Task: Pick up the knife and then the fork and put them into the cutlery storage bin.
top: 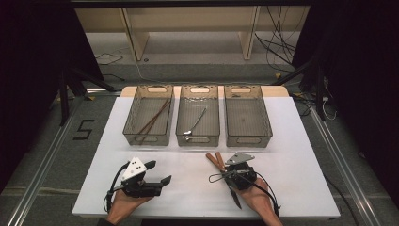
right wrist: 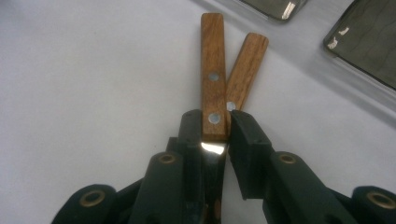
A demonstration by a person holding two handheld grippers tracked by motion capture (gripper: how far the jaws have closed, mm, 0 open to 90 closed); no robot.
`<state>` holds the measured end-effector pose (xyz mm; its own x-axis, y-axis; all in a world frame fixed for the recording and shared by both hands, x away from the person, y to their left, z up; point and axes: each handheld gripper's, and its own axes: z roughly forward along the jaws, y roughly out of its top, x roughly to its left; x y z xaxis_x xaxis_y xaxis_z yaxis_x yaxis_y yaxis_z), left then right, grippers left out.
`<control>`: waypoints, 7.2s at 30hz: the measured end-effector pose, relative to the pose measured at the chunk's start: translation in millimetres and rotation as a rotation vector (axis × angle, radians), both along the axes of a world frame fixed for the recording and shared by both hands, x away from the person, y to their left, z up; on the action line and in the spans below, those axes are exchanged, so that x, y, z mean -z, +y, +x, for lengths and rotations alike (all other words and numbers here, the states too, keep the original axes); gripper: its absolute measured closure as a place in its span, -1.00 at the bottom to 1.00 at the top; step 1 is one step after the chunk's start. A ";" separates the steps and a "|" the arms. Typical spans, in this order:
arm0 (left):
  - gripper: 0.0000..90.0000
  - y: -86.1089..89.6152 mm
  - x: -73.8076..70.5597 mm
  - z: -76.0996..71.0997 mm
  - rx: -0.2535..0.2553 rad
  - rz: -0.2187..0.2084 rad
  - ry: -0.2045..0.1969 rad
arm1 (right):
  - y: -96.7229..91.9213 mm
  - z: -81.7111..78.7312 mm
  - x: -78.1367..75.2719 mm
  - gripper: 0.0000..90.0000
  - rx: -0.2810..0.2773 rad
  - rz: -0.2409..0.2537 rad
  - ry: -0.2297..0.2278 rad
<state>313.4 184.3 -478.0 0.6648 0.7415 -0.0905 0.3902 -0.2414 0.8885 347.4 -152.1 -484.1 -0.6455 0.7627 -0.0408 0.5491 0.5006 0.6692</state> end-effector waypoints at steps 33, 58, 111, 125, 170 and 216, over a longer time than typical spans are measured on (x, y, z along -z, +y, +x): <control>-0.60 0.5 0.3 0.4 -0.007 0.001 0.001 | -11.7 -3.3 -14.1 0.73 0.005 0.097 -0.014; -0.60 -0.2 0.0 0.0 -0.002 0.000 0.002 | -14.6 5.4 -11.3 0.72 -0.009 -0.027 0.113; -0.63 14.2 -1.3 -3.0 -0.016 -0.070 -0.019 | -46.2 81.7 -117.0 0.73 0.111 0.159 -0.082; -0.63 21.8 -1.8 -4.2 -0.040 -0.082 -0.025 | -58.0 141.6 -126.4 0.73 0.230 0.184 -0.051; -0.63 17.9 -3.1 -7.1 -0.024 -0.068 -0.052 | -47.0 183.9 -85.3 0.26 0.325 0.099 0.046; -0.64 17.0 -2.9 -6.8 -0.026 -0.064 -0.060 | 2.7 24.7 -35.6 -0.26 -0.043 -0.042 0.135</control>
